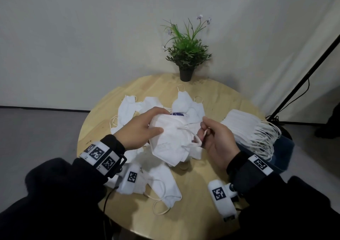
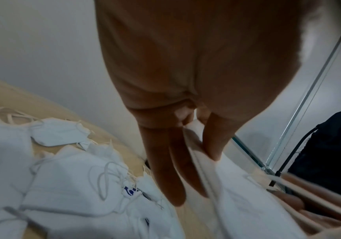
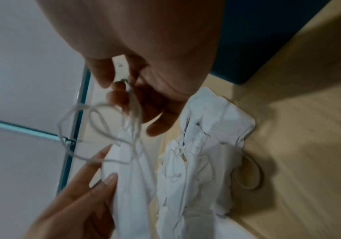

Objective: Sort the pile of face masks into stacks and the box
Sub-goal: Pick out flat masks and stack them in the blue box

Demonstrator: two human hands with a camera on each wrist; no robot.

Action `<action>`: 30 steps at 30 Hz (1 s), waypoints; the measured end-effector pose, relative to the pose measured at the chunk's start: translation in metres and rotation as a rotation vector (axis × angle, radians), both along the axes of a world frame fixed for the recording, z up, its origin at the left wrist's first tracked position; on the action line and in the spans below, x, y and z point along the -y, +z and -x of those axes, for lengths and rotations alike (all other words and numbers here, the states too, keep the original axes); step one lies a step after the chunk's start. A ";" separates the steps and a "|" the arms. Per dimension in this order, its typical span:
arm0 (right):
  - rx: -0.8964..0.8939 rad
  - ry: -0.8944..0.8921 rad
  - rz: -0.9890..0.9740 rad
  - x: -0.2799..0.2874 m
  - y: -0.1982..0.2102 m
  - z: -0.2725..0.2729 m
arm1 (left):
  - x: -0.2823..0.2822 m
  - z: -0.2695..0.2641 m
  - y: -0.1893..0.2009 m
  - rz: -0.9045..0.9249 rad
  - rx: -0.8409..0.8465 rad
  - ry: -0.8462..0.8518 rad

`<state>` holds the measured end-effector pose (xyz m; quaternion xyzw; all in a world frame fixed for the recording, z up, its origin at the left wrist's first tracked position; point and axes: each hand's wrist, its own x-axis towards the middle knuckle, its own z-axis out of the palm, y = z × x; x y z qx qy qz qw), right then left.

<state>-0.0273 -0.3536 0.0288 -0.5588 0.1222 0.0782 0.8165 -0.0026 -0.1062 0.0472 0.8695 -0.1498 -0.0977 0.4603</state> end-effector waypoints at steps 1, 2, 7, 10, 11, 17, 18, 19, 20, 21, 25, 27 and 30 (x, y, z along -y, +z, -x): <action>0.026 0.040 0.094 -0.001 -0.001 0.001 | 0.000 0.000 -0.001 0.016 -0.005 0.004; 0.068 0.082 0.221 -0.002 -0.001 0.002 | 0.001 -0.001 -0.001 0.029 -0.005 0.010; 0.142 0.207 0.594 0.003 -0.013 0.004 | -0.002 -0.002 -0.002 0.090 -0.020 0.014; 0.110 0.169 0.647 0.005 -0.012 0.005 | -0.005 -0.002 -0.005 -0.105 0.050 -0.034; 0.080 0.113 0.578 0.005 -0.010 0.004 | -0.005 -0.002 -0.006 -0.172 0.069 -0.040; -0.025 0.085 0.113 0.009 0.000 0.002 | -0.003 0.000 -0.004 -0.136 0.008 -0.026; 0.009 0.135 0.246 0.011 -0.001 0.004 | -0.003 0.000 -0.005 -0.129 0.006 -0.028; 0.032 0.174 0.360 0.014 -0.002 0.005 | -0.002 0.000 -0.006 -0.124 0.003 -0.028; 0.035 0.185 0.431 0.017 -0.003 0.006 | -0.001 0.000 -0.007 -0.120 0.001 -0.028; 0.028 0.190 0.462 0.020 -0.006 0.006 | 0.000 0.000 -0.008 -0.118 0.000 -0.029; 0.015 0.206 0.510 0.031 -0.008 0.011 | 0.009 0.002 -0.012 -0.125 0.040 -0.090; 0.019 0.240 0.517 0.036 -0.008 0.013 | 0.012 0.002 -0.015 -0.119 0.064 -0.127; 0.018 0.282 0.499 0.044 -0.008 0.015 | 0.016 0.002 -0.015 -0.103 0.066 -0.133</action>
